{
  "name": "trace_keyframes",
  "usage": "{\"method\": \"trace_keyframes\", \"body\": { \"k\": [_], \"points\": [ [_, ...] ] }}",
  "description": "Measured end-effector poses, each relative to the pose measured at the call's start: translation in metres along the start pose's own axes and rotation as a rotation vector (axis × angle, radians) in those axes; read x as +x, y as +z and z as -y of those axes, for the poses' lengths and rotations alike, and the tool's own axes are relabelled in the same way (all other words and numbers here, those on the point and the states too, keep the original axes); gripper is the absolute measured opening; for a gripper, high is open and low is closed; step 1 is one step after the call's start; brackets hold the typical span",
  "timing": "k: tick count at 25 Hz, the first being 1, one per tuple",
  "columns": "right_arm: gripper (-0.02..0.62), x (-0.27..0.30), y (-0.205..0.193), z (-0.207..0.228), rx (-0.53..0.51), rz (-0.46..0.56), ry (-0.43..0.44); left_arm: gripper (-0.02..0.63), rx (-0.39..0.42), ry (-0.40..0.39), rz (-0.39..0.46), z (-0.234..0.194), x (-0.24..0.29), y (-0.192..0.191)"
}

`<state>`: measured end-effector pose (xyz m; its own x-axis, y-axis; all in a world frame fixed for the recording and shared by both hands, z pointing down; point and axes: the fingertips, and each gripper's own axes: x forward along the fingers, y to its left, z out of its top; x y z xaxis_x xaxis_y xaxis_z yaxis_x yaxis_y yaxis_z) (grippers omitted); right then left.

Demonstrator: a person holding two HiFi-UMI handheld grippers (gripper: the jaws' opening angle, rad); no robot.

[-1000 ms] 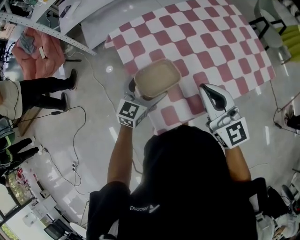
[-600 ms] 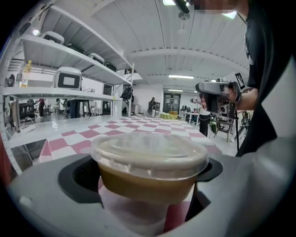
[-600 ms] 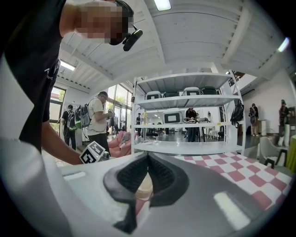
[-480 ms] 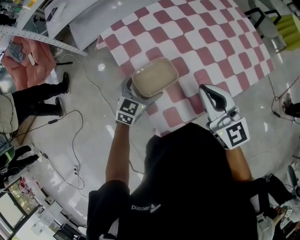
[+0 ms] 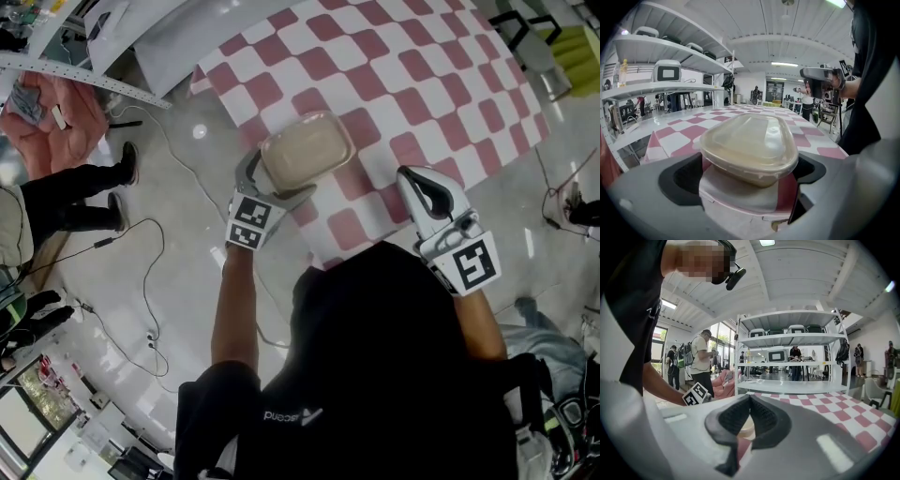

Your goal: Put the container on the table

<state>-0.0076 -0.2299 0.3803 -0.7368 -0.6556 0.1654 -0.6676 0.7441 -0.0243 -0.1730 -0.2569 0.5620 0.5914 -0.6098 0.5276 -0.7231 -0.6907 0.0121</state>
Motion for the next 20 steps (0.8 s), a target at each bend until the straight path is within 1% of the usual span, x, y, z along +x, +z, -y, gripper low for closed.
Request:
{"method": "trace_keyframes", "body": {
  "k": [4,8,10,13,14,16,18,19,20],
  "points": [
    [0.003,-0.001,0.000,-0.004,0.000,0.001,0.015,0.575,-0.021,0.016,0.003,0.002,-0.010,-0.004],
    [0.003,-0.002,0.000,-0.012,-0.011,0.014,0.043,0.574,-0.071,0.041,0.030,0.011,-0.033,-0.004],
    [0.003,-0.003,0.003,-0.016,-0.022,0.033,0.063,0.572,-0.085,0.080,0.076,0.015,-0.052,0.007],
    [0.003,-0.006,0.007,-0.020,-0.021,0.047,0.080,0.560,-0.084,0.123,0.193,0.027,-0.082,0.045],
    [0.003,-0.008,0.009,-0.021,-0.019,0.053,0.085,0.542,-0.077,0.130,0.229,0.034,-0.092,0.060],
    [0.003,-0.010,0.014,-0.024,-0.017,0.074,0.098,0.474,-0.066,0.146,0.293,0.046,-0.108,0.087],
    [0.003,-0.012,0.021,-0.029,-0.015,0.100,0.114,0.397,-0.045,0.169,0.389,0.057,-0.124,0.117],
    [0.003,-0.014,0.025,-0.031,-0.014,0.112,0.120,0.342,-0.037,0.180,0.440,0.063,-0.131,0.133],
    [0.003,-0.016,0.028,-0.033,-0.013,0.124,0.126,0.273,-0.035,0.192,0.485,0.068,-0.137,0.147]
  ]
}}
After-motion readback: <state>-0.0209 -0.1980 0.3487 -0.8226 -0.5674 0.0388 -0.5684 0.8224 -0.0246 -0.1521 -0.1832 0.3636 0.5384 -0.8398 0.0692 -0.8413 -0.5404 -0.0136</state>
